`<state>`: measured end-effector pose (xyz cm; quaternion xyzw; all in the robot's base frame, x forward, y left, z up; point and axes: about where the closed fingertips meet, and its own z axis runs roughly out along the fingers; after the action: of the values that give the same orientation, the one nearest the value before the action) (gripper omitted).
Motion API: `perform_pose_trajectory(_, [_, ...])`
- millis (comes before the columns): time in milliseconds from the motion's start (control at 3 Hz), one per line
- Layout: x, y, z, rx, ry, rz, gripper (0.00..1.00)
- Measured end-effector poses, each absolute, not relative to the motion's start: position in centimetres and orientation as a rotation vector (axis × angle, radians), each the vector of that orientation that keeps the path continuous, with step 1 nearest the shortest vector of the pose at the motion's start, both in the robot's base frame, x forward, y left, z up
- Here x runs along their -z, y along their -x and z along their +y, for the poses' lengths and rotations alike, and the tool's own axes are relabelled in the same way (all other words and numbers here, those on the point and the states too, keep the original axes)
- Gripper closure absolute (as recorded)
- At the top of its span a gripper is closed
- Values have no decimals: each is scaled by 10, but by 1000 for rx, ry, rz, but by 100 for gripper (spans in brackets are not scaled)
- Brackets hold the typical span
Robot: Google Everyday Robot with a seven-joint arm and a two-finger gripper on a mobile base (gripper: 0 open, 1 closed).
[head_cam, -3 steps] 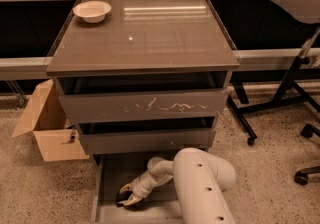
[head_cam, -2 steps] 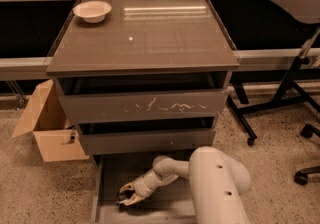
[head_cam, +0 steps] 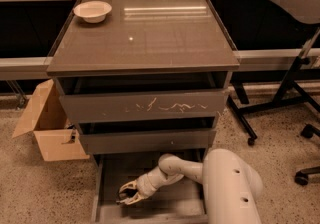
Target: Pick rxbar chocolate from bottom drawer and place on counter
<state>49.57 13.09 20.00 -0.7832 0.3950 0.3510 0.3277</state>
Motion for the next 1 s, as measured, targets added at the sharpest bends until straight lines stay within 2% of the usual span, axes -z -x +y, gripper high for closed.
perform_pose_trajectory(333, [-200,-496,131,-919,2051,1034,100])
perform_pose_trajectory(1000, [-302,-448,114,-776,2045,699,100])
